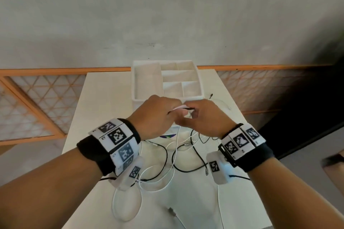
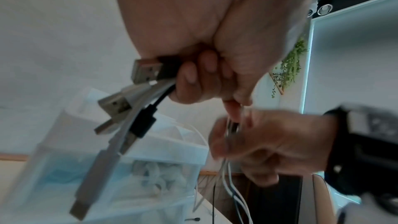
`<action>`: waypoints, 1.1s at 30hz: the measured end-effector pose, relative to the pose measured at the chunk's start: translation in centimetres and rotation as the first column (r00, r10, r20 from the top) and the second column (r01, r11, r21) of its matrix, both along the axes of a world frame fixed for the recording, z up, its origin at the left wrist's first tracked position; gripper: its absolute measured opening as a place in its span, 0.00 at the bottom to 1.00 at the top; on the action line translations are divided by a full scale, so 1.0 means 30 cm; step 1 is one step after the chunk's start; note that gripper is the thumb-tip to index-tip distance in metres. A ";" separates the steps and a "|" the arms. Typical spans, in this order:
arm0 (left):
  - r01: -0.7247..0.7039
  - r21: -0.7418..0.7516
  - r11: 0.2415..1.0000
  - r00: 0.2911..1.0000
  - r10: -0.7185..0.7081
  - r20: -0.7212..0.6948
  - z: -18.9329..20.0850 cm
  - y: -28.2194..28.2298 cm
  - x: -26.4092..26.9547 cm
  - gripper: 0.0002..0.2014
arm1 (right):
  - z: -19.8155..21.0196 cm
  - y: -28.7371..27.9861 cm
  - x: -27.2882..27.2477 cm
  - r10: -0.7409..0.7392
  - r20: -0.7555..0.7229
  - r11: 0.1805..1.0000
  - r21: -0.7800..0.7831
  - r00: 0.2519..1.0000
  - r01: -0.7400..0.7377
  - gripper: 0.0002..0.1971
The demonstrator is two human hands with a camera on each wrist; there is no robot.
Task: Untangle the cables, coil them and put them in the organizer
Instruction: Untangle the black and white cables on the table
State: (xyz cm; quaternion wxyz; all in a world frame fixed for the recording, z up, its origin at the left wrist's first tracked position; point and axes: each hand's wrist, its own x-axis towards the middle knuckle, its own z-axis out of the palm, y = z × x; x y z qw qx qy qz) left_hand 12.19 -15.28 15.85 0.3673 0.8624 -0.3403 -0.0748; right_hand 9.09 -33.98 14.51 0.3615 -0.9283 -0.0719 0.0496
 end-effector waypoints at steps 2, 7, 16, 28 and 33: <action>0.042 -0.003 0.999 0.999 -0.042 -0.034 0.001 0.042 -0.021 0.19 | -0.080 -0.057 0.023 -0.100 -0.071 0.970 -0.229 0.992 0.081 0.13; 0.009 0.279 0.960 0.958 0.071 -0.277 -0.107 0.187 -0.036 0.23 | -0.213 -0.244 0.019 -0.623 0.125 0.776 -0.018 0.772 0.630 0.10; -0.465 0.126 0.877 0.702 0.451 -0.551 -0.326 0.219 -0.040 0.18 | -0.545 0.050 -0.147 -0.574 -0.049 0.816 0.048 0.817 0.576 0.23; -0.439 -0.234 0.867 0.644 0.123 -0.755 -0.143 0.217 -0.008 0.13 | -0.107 0.217 -0.045 -0.261 0.061 0.868 0.451 0.963 0.207 0.24; -0.301 -0.316 0.900 0.709 -0.010 -0.705 -0.085 0.197 -0.029 0.14 | 0.076 0.180 -0.011 -0.463 0.272 0.869 0.326 0.844 0.371 0.05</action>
